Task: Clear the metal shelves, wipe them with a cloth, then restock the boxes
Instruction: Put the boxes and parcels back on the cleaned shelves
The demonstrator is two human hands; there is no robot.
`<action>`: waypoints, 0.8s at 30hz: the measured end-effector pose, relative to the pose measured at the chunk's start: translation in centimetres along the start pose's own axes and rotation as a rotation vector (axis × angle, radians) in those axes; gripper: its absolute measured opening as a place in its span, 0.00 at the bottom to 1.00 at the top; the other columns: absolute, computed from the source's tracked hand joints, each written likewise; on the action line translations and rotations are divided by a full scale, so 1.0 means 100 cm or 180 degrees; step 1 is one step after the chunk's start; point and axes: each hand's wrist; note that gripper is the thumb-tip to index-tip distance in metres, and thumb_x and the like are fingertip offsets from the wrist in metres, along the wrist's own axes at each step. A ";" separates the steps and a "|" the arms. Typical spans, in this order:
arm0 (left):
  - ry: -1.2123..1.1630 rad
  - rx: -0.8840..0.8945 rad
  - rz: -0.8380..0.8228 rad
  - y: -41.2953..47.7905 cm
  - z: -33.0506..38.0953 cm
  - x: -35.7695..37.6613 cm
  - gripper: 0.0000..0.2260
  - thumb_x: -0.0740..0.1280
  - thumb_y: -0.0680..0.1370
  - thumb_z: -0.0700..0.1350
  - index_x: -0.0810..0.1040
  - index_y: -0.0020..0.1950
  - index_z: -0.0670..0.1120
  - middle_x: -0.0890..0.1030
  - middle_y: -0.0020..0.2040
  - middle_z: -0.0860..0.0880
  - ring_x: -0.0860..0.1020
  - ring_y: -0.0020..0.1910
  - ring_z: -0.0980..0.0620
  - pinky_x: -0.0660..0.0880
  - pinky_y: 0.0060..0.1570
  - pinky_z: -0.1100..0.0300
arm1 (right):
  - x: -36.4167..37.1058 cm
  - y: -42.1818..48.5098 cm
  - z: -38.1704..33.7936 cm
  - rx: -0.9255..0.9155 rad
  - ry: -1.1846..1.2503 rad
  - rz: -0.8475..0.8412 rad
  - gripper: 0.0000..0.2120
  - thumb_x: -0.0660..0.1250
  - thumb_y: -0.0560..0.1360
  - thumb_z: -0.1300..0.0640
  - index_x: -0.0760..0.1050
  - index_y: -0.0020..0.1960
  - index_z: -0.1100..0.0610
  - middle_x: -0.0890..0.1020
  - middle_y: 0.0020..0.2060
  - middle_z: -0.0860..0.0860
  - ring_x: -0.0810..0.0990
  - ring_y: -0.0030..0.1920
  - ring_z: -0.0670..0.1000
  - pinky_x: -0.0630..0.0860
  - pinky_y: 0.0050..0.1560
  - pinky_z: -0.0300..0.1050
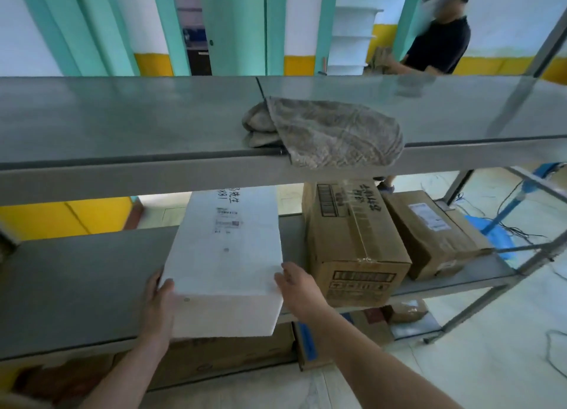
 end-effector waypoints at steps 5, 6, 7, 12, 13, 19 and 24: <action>0.0478 0.0043 -0.0011 0.024 -0.033 0.026 0.23 0.70 0.72 0.52 0.76 0.65 0.47 0.80 0.58 0.45 0.79 0.55 0.40 0.75 0.40 0.53 | -0.045 0.068 0.007 -0.1016 -0.1918 0.0780 0.27 0.61 0.81 0.50 0.60 0.79 0.50 0.58 0.78 0.51 0.54 0.79 0.54 0.51 0.80 0.56; 0.0517 -0.0091 -0.0105 0.027 -0.037 0.035 0.26 0.74 0.72 0.55 0.75 0.67 0.49 0.79 0.60 0.46 0.79 0.55 0.42 0.78 0.42 0.51 | -0.061 0.081 0.018 -0.0752 -0.2084 0.0713 0.33 0.61 0.81 0.48 0.52 0.82 0.51 0.49 0.81 0.53 0.45 0.81 0.57 0.44 0.80 0.59; 0.0540 -0.0199 -0.0146 0.029 -0.039 0.040 0.29 0.77 0.71 0.56 0.74 0.69 0.51 0.79 0.61 0.47 0.80 0.56 0.43 0.79 0.43 0.49 | -0.071 0.088 0.029 -0.0465 -0.2240 0.0629 0.38 0.60 0.80 0.47 0.44 0.83 0.52 0.41 0.82 0.53 0.37 0.81 0.58 0.38 0.80 0.62; 0.0400 -0.0343 -0.0038 0.015 -0.034 0.073 0.29 0.75 0.74 0.53 0.71 0.73 0.52 0.78 0.60 0.49 0.78 0.55 0.44 0.77 0.43 0.51 | -0.097 0.086 0.070 -0.0206 -0.2460 0.0441 0.41 0.56 0.81 0.45 0.33 0.82 0.54 0.33 0.80 0.54 0.29 0.79 0.57 0.33 0.78 0.64; 0.0364 -0.0343 -0.0023 0.008 -0.032 0.079 0.28 0.75 0.75 0.52 0.71 0.73 0.51 0.77 0.61 0.49 0.78 0.56 0.44 0.77 0.44 0.52 | -0.099 0.083 0.073 -0.0245 -0.2468 0.0427 0.40 0.56 0.81 0.46 0.34 0.82 0.53 0.33 0.80 0.53 0.29 0.79 0.56 0.34 0.78 0.64; 0.0289 -0.0477 0.0018 -0.008 -0.035 0.091 0.31 0.75 0.73 0.55 0.69 0.73 0.53 0.76 0.63 0.49 0.76 0.59 0.43 0.76 0.52 0.44 | -0.125 0.072 0.105 -0.0508 -0.2532 0.0375 0.41 0.57 0.80 0.44 0.35 0.82 0.52 0.35 0.81 0.51 0.30 0.79 0.54 0.35 0.79 0.63; 0.0298 -0.0568 -0.0039 -0.021 -0.040 0.098 0.33 0.76 0.69 0.60 0.68 0.71 0.58 0.76 0.64 0.49 0.77 0.61 0.41 0.77 0.58 0.36 | -0.139 0.070 0.113 -0.0602 -0.2540 0.0288 0.42 0.58 0.80 0.43 0.36 0.82 0.51 0.36 0.81 0.50 0.31 0.80 0.54 0.37 0.79 0.63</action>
Point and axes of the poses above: each hand's wrist, its own y-axis towards the middle knuckle, its own x-axis out of the palm, z = x × y
